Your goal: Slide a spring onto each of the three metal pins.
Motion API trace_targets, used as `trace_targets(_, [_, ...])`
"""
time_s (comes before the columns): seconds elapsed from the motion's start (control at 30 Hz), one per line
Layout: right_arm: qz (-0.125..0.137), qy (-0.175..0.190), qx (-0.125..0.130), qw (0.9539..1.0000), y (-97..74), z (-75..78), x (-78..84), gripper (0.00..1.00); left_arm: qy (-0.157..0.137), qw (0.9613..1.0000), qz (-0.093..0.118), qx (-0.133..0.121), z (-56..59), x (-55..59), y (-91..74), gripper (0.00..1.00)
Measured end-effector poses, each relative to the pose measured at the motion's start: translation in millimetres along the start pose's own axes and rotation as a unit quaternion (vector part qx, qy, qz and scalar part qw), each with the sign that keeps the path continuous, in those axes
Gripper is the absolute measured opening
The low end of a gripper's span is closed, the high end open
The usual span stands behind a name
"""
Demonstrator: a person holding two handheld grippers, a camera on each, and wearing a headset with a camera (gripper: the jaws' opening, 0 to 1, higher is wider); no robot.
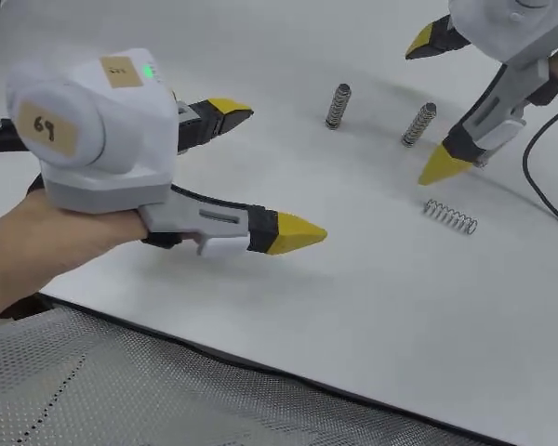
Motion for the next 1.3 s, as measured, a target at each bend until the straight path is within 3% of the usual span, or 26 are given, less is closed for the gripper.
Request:
trace_targets(0.4, [0.050,0.049,0.033,0.9970,-23.7,-10.3,8.0,0.88,0.008,1.0000,0.001,0.006,5.0,-4.7,0.8,0.86])
trace_targets(0.77, [0.088,0.113,0.060,0.9880,-37.8,-35.5,32.0,0.85,0.021,0.9994,-0.006,0.025,14.2,-9.2,7.6,0.85])
trace_targets(0.97, [0.118,0.157,0.077,0.9774,-48.9,-50.1,50.6,0.87,0.032,0.9988,-0.010,0.036,18.7,-14.6,12.3,0.85])
trace_targets(1.0, [0.127,0.176,0.082,0.9728,-50.3,-52.8,55.1,0.89,0.034,0.9986,-0.012,0.039,19.2,-15.4,13.1,0.85])
trace_targets(1.3, [0.141,0.225,0.109,0.9578,-58.2,-79.1,81.8,0.90,0.058,0.9965,-0.023,0.055,20.1,-24.2,19.6,0.84])
Point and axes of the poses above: the centre of the closed fingertips' face, and the gripper's own axes: y roughly forward along the fingers, z roughly to its right, x roughly out of its underside, the point moved 8 cm from there along -y, roughly backward along the fingers, and after that the axes turned 10 degrees about -z, right-handed, at the moved point
